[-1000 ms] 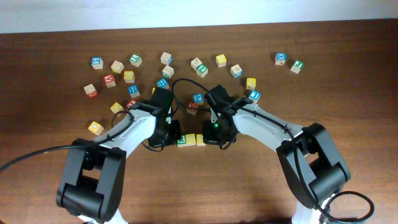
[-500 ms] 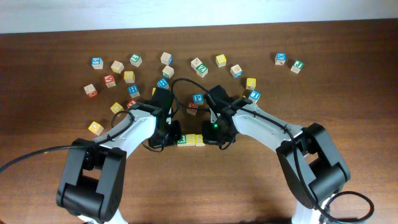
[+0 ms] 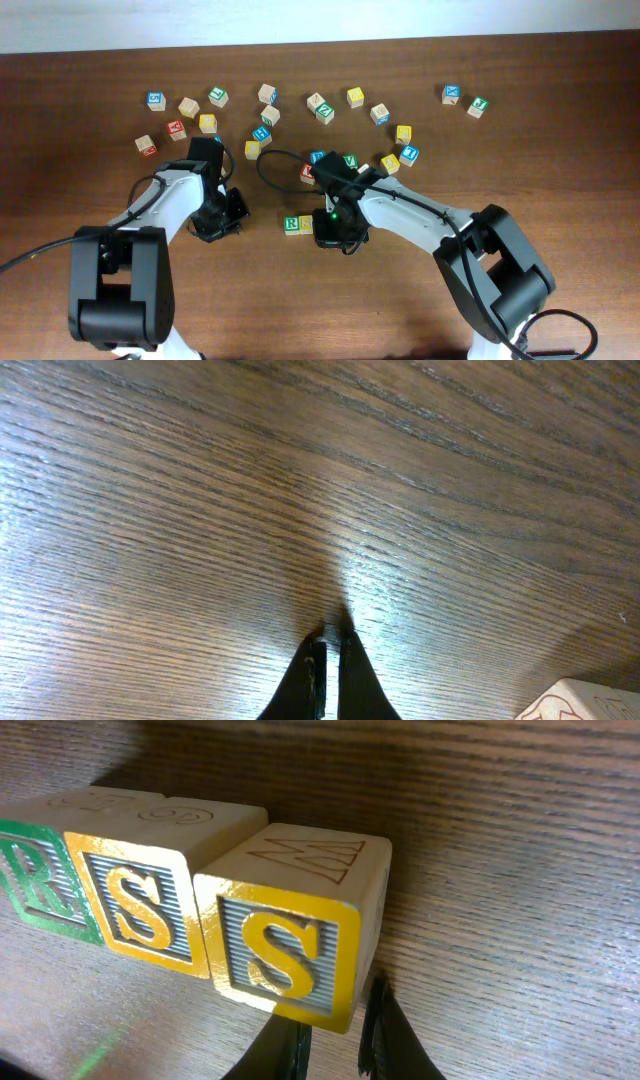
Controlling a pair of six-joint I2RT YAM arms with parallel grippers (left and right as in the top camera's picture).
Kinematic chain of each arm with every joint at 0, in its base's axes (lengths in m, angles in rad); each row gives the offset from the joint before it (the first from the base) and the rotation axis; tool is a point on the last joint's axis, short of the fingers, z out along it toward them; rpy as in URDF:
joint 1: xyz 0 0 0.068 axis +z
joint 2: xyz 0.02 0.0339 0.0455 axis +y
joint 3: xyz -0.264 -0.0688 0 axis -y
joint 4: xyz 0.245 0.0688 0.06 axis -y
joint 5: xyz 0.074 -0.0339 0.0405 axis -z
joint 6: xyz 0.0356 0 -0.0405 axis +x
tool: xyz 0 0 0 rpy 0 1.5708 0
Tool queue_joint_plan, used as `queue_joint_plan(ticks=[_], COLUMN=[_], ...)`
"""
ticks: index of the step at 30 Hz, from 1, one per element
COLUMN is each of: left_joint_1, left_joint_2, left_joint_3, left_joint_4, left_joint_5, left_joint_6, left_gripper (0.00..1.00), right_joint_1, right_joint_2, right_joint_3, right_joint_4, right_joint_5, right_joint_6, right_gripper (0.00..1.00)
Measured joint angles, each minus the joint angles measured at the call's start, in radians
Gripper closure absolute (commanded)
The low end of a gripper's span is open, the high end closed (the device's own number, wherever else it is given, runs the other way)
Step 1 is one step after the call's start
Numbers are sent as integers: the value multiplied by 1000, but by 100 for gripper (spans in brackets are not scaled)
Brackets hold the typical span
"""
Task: Spell out RSS
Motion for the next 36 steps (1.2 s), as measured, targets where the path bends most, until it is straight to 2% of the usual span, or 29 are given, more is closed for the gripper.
queue_joint_plan(ticks=[20, 26, 28, 32, 36], left_joint_1=[0, -61, -82, -120, -185], left_joint_2=[0, 0, 0, 0, 0], left_joint_3=[0, 1, 1, 2, 2], left_joint_4=[0, -3, -5, -6, 19], left_joint_5=[-1, -10, -10, -10, -10], left_joint_6=[0, 0, 0, 0, 0], left_gripper=[100, 100, 100, 100, 100], right_joint_1=[0, 5, 5, -10, -133], right_joint_2=[0, 0, 0, 0, -1], right_joint_3=[0, 0, 0, 63, 94], right_joint_4=[49, 42, -6, -237, -246], right_joint_5=[14, 6, -27, -39, 22], right_joint_6=[5, 8, 5, -50, -82], right_gripper=[87, 96, 96, 95, 95])
